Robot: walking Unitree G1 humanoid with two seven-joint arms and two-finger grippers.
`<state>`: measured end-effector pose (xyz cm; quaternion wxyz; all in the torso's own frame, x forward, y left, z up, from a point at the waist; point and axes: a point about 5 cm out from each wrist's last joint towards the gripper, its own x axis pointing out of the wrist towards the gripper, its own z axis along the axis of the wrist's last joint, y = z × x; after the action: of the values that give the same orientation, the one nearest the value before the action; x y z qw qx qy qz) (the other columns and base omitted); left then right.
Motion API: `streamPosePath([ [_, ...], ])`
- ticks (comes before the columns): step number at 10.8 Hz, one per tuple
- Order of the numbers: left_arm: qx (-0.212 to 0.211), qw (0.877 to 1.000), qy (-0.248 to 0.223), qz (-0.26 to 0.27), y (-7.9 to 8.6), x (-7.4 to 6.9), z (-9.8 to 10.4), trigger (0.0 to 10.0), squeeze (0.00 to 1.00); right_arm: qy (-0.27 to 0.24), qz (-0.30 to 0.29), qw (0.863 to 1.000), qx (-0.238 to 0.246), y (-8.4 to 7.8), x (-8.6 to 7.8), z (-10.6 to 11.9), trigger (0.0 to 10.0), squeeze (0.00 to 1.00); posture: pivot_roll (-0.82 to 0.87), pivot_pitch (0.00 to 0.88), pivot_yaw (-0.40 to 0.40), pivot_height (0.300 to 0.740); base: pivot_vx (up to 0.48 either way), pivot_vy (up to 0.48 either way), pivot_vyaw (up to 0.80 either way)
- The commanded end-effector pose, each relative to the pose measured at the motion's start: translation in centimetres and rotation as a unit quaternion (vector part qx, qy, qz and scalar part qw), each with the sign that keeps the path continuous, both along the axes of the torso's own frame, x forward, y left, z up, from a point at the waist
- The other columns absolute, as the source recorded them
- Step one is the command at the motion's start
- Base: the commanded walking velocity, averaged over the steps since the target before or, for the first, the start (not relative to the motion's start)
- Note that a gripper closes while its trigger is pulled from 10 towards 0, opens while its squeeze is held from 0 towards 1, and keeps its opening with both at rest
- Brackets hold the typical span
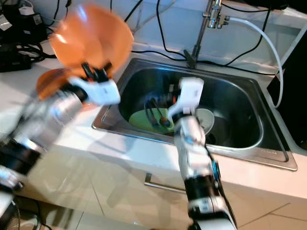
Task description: Kitchen organization
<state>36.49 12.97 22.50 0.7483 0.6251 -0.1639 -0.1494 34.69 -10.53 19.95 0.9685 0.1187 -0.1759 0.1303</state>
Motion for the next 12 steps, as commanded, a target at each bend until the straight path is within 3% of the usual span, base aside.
streamPosePath([
  [1,-0.005,0.999,-0.029,-0.018,-1.0,-0.4,1.4,10.0,0.00,0.002,0.007,1.000,0.027,-0.2,0.2,0.9,10.0,1.00,0.23,0.011,-0.051,0.740,0.000,0.000,0.00],
  [3,-0.011,0.999,-0.023,-0.028,-2.1,-0.6,0.7,10.0,0.00,0.044,0.088,0.992,0.079,1.8,-0.2,1.1,10.0,1.00,0.23,0.019,-0.052,0.740,0.000,0.000,0.00],
  [6,-0.009,0.999,-0.014,-0.046,-3.3,-1.1,-0.1,10.0,0.00,0.069,0.123,0.984,0.112,2.5,-0.5,1.4,10.0,1.00,0.23,0.021,-0.053,0.740,0.000,0.000,0.00],
  [8,-0.004,0.998,-0.009,-0.055,-3.6,-1.4,-0.6,10.0,0.00,0.075,0.134,0.982,0.112,2.7,-0.7,1.5,10.0,0.00,0.23,0.021,-0.054,0.740,0.000,0.000,0.00],
  [12,0.003,0.996,-0.014,-0.091,-4.6,-2.3,-0.9,10.0,0.00,0.085,0.140,0.979,0.119,2.9,-0.6,1.5,10.0,0.00,0.23,0.021,-0.056,0.740,0.000,0.000,0.00],
])
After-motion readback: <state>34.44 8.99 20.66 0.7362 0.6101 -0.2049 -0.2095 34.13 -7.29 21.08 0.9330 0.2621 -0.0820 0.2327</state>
